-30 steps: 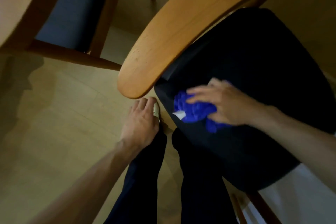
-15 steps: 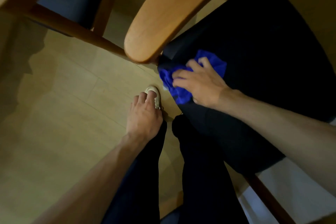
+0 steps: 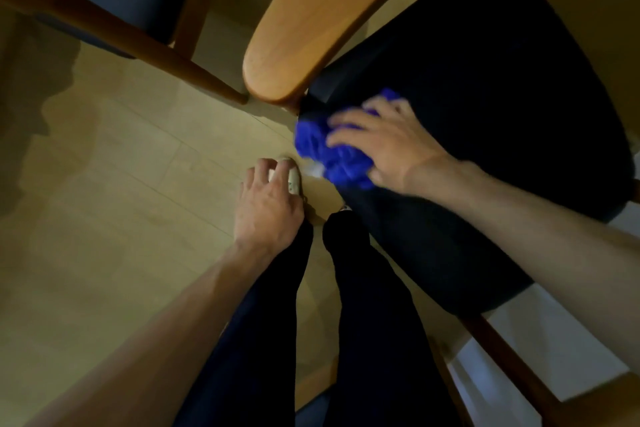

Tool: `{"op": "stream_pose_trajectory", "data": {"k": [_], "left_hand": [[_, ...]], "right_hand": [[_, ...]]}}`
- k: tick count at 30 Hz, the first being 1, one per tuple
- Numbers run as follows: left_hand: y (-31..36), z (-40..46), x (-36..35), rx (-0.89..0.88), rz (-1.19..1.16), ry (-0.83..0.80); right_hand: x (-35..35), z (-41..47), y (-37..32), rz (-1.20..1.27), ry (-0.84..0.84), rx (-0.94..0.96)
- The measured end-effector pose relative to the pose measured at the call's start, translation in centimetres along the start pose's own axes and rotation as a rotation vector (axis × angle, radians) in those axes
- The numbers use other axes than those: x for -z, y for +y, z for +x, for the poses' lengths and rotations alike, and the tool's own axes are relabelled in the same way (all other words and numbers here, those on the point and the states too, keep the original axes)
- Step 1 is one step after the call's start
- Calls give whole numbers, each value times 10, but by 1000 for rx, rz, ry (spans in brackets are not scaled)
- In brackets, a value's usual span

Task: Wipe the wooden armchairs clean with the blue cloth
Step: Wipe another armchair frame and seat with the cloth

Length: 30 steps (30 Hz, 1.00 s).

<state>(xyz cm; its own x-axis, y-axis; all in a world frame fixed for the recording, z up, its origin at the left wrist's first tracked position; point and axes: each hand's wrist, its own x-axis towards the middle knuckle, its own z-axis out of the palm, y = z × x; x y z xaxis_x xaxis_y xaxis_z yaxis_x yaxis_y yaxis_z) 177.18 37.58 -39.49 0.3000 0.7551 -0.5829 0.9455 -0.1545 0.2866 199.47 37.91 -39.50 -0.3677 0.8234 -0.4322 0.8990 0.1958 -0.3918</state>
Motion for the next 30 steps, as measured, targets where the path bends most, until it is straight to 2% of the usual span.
{"op": "stream_pose_trajectory", "data": {"k": [3,6,9,12,18,20,23,25,30], "left_hand": [[-11,11,6,82,10,53],[-19,16,8,98,18,55],[-23,16,9,80,2,37],[-22,15,7,36,19,12],[-19,19,-1,-68,13,-47],[-22,23,-2,-81,4,-53],[-29,27,-3,-85,-23,-25],[-35,30,-3,-91,-21,-14],[-48,30,1,-129,33,9]], "right_hand": [[3,51,-24,-147,7,11],[-14,55,-41,-245,-40,-105],[-27,31,-47,-263,-46,-103],[-39,-12,-38,-220,-181,-18],[-49,-76,-34,-109,-366,-41],[-37,-64,-36,-57,-282,-65],[-15,-26,-30,-21,-31,-133],[1,12,-23,-22,74,-172],[-2,56,-31,-41,88,-285]]}}
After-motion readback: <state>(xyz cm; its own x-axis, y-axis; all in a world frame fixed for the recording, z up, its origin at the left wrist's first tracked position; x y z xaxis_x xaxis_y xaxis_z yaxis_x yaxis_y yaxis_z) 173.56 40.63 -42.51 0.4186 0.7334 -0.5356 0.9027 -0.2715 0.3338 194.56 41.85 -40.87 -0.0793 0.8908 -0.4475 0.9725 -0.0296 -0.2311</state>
